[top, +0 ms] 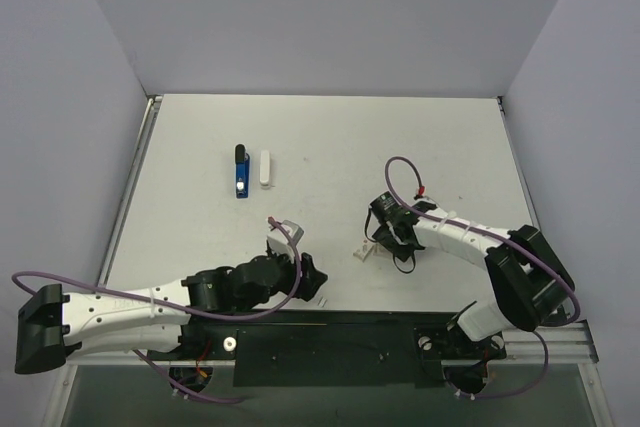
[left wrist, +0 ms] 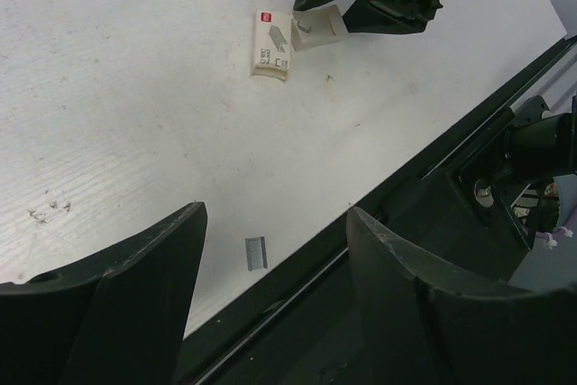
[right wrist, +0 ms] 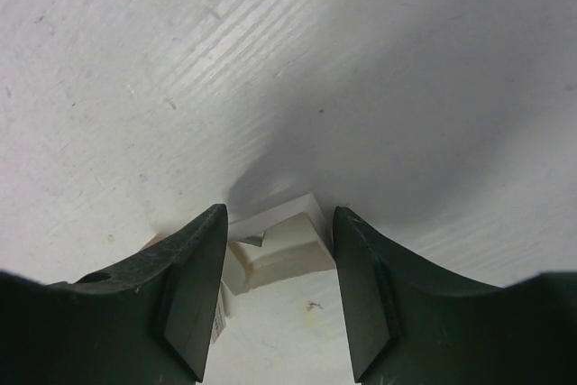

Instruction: Unload the staples from the stapler

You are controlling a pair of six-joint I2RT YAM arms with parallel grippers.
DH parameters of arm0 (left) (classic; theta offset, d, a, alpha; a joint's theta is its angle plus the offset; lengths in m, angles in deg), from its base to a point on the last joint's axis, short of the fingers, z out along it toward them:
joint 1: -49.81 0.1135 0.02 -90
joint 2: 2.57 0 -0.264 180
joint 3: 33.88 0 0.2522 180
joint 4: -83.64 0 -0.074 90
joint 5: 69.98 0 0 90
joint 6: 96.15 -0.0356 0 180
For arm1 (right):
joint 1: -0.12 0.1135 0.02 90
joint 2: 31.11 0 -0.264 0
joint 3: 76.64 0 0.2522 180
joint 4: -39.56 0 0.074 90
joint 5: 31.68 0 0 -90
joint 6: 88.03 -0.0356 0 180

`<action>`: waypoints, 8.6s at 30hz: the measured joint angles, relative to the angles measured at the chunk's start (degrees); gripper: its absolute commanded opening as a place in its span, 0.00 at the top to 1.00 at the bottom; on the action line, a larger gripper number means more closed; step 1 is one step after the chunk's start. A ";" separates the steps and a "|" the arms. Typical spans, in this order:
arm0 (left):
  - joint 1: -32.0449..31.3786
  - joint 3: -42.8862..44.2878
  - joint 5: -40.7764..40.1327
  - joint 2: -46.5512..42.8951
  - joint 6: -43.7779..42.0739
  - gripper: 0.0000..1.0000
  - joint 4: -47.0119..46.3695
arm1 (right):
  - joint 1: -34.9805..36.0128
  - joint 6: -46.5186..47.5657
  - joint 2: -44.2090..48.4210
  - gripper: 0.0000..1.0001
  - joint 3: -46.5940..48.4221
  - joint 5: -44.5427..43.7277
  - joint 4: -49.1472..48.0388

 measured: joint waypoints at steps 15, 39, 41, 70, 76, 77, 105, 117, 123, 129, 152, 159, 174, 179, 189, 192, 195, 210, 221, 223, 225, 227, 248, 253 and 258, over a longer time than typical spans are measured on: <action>-0.85 0.00 -2.62 -4.52 1.27 0.27 7.15 | 6.34 -1.42 -2.49 0.52 2.43 0.85 -2.27; -1.01 2.43 -9.86 -13.64 4.04 0.26 17.09 | 32.35 -0.68 16.57 0.38 -1.49 -6.03 7.23; -1.01 3.08 -10.54 -14.36 4.50 0.26 18.40 | 34.49 -1.95 13.29 0.38 -0.09 -6.03 7.41; -1.01 4.79 -15.34 -25.27 11.56 0.27 32.89 | 42.97 -15.56 -11.74 0.44 15.74 -2.27 6.97; -1.01 4.79 -15.61 -27.26 11.96 0.27 34.12 | 43.06 -16.44 -12.55 0.48 16.31 -1.75 7.02; -1.01 4.79 -15.67 -27.58 12.00 0.27 34.36 | 43.06 -16.46 -12.81 0.48 16.55 -1.62 7.02; -1.03 4.79 -16.48 -31.95 12.35 0.27 37.00 | 42.99 -17.11 -16.13 0.69 18.08 -0.76 6.99; -1.01 4.79 -16.46 -31.43 12.66 0.27 37.20 | 42.14 -16.37 -16.15 0.67 18.03 -0.74 7.15; -1.03 4.79 -16.48 -30.10 12.63 0.27 37.18 | 41.18 -16.17 -16.15 0.68 17.92 -0.74 7.15; -1.01 4.79 -16.48 -28.70 12.57 0.27 37.03 | 41.00 -15.98 -16.15 0.77 17.86 -0.76 7.43; -1.01 4.79 -16.48 -26.23 12.41 0.27 35.93 | 39.21 -10.51 -11.98 0.96 15.56 -2.12 8.48; -1.01 4.83 -16.46 -23.76 11.50 0.27 33.88 | 33.79 -3.82 -0.20 0.96 12.90 -4.26 9.27; -1.01 6.51 -16.46 -16.76 9.49 0.26 29.62 | 21.92 8.92 8.87 0.96 6.10 -8.09 10.95; -1.01 6.84 -16.28 -15.67 8.68 0.27 28.41 | 18.75 12.39 7.69 0.96 6.10 -7.98 10.01; -1.01 7.48 -15.61 -15.10 8.00 0.27 27.15 | 15.08 17.90 3.72 0.97 6.03 -5.92 4.31; -1.01 7.48 -15.54 -15.08 7.76 0.26 26.84 | 14.14 19.28 1.97 0.97 6.03 -5.09 2.89; -1.01 7.48 -15.54 -15.08 7.41 0.26 26.58 | 13.68 20.41 -0.09 0.97 6.03 -4.31 1.55; -1.01 7.48 -15.56 -14.93 6.91 0.26 25.97 | 12.11 23.15 -4.46 0.98 6.03 -1.92 -3.48; -1.01 7.48 -15.54 -14.49 6.73 0.26 25.07 | 12.11 23.17 -4.79 0.99 6.03 -0.35 -4.74; -1.01 7.48 -15.54 -14.49 6.73 0.27 25.05 | 12.11 23.17 -4.74 0.99 5.99 -0.22 -4.90; -1.01 7.48 -15.54 -14.45 6.71 0.26 24.98 | 12.11 23.17 -4.70 0.98 5.86 -0.13 -5.14; -1.01 7.48 -15.54 -14.34 6.71 0.26 24.79 | 12.11 23.17 -4.68 0.95 5.70 -0.11 -5.29; -1.01 7.48 -14.95 -13.49 6.29 0.26 24.61 | 12.74 23.28 -0.37 0.69 5.66 -1.49 -3.48; -1.01 7.50 -14.47 -13.49 5.88 0.26 24.61 | 14.40 24.98 1.77 0.62 8.26 -3.08 -2.05; -1.01 7.72 -14.23 -14.62 5.90 0.26 24.81 | 16.72 27.67 1.44 0.58 13.73 -3.13 -1.81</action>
